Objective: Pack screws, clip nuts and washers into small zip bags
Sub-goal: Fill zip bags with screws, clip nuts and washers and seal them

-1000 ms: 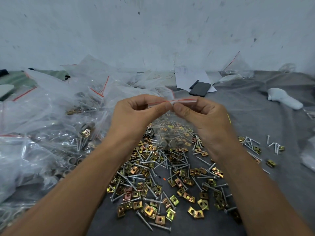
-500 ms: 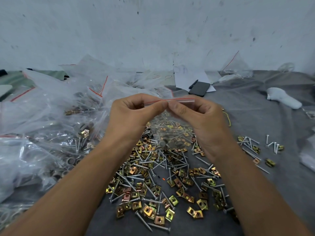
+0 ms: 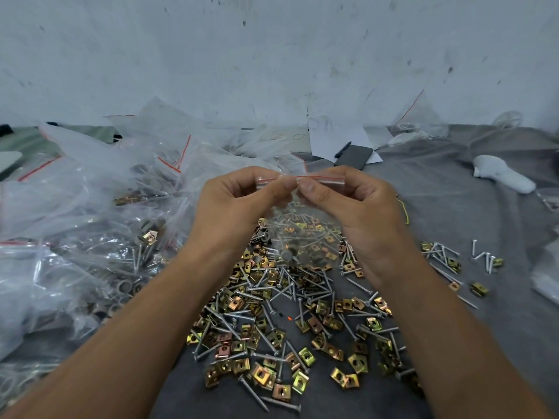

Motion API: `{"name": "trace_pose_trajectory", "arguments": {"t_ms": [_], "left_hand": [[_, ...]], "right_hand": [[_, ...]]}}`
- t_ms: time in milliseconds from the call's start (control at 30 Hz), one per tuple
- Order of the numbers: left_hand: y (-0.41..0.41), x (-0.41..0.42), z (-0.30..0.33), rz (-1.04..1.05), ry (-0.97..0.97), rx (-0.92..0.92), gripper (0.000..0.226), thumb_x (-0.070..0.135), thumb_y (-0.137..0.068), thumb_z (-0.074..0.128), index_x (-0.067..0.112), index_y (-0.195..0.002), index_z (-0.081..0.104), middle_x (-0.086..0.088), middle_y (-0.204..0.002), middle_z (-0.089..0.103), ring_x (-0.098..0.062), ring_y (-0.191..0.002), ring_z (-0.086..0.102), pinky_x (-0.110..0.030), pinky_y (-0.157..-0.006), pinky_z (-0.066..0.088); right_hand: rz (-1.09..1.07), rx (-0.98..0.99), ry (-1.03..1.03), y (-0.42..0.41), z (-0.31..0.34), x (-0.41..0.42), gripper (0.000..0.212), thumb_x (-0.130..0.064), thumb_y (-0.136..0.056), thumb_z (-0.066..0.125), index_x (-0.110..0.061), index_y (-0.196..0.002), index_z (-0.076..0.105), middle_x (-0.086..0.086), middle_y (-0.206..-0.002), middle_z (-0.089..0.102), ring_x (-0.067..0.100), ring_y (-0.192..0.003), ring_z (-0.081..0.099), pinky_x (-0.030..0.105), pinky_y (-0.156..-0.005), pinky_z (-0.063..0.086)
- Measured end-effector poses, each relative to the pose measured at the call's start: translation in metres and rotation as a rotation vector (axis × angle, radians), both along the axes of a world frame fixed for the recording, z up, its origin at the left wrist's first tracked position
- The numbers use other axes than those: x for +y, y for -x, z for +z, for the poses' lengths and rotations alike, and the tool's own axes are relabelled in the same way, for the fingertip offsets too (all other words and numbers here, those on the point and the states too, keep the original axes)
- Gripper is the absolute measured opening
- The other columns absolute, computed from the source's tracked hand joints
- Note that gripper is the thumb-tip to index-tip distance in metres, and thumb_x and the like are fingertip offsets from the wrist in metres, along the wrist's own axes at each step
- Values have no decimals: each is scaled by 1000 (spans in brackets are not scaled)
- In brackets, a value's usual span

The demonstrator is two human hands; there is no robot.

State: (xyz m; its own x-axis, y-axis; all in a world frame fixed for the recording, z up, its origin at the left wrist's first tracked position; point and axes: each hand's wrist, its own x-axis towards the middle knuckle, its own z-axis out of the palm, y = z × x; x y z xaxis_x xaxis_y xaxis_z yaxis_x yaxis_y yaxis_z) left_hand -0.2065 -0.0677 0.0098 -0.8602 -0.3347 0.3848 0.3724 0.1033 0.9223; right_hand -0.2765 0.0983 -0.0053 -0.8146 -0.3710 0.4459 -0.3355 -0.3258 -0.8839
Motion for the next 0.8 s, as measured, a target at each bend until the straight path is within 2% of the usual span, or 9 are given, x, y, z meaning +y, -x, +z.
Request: {"name": "trace_pose_trajectory", "arguments": {"t_ms": [200,400,600,733,800], "left_hand": [[1,-3,-1,29,-11,10,27,30,-80,82,5,-92,82,-10,-76,77,-12,-66,67,-21,-66,54],[1,-3,-1,5,13,2,21,28,-75,87,12,-88,83,-9,-78,77,-12,-68,67,-20,-64,53],[-1,-4,0,3,13,21,17,26,-75,87,14,-88,83,-9,-79,78,-16,-73,69,-21,-68,55],[-1,-3,1,9,10,28,16,25,-75,86,14,-86,83,-9,-76,77,-16,-70,70,-22,-68,55],[-1,-2,1,19,8,26,17,27,-74,86,14,-85,83,-8,-76,77,-15,-71,70,-21,-68,55]], "right_hand": [[-16,-47,22,1,1,3,25,-29,-80,85,-16,-101,82,8,-96,80,19,-91,77,29,-87,60],[-14,-70,48,0,2,5,17,-18,-84,83,-12,-100,81,9,-94,80,17,-87,76,26,-84,60],[-23,-78,28,-1,5,7,24,-24,-77,85,-12,-99,82,10,-96,80,21,-91,76,25,-83,58],[-19,-85,12,-1,6,8,27,-27,-76,85,-14,-99,82,11,-98,80,23,-94,76,32,-89,61],[-18,-99,29,-1,6,9,26,-25,-77,84,-13,-100,81,11,-97,80,21,-91,76,29,-85,61]]}}
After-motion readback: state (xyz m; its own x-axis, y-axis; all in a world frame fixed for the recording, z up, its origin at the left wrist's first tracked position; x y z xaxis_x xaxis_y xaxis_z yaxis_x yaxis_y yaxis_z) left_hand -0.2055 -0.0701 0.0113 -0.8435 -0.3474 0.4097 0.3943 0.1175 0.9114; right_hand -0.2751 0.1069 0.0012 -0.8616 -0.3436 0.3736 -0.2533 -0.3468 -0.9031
